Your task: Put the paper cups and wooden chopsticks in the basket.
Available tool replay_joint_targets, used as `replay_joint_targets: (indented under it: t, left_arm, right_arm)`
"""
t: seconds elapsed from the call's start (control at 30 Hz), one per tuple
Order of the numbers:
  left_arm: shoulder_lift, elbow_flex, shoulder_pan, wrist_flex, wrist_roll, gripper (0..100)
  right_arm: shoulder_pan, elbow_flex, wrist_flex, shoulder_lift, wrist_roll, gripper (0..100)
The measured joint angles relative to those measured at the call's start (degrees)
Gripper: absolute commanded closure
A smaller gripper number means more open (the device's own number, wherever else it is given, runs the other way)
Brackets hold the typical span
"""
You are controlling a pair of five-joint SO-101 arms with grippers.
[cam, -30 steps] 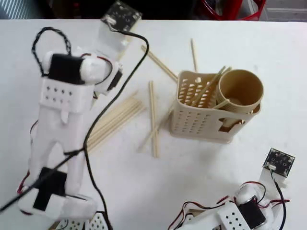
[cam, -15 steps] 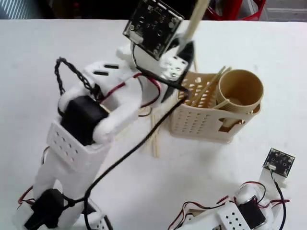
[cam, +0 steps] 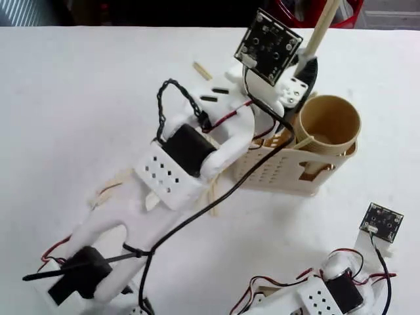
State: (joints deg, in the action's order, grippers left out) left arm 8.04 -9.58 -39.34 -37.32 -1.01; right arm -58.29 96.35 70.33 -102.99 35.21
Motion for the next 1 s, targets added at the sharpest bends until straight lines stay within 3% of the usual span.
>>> replay_joint_targets:
  t: [0.33, 0.53, 1.0]
  left_arm:
    - [-0.1, 3.8, 0.0, 0.4, 0.0, 98]
    - [-0.1, 3.8, 0.0, 0.4, 0.0, 88]
    - [1.8, 3.8, 3.3, -4.0, 0.0, 88]
  right_arm:
    - [0.0, 0.0, 0.0, 0.0, 0.0, 96.1]
    - [0.0, 0.0, 0.0, 0.0, 0.0, 96.1]
    - [0.0, 0.0, 0.0, 0.0, 0.0, 96.1]
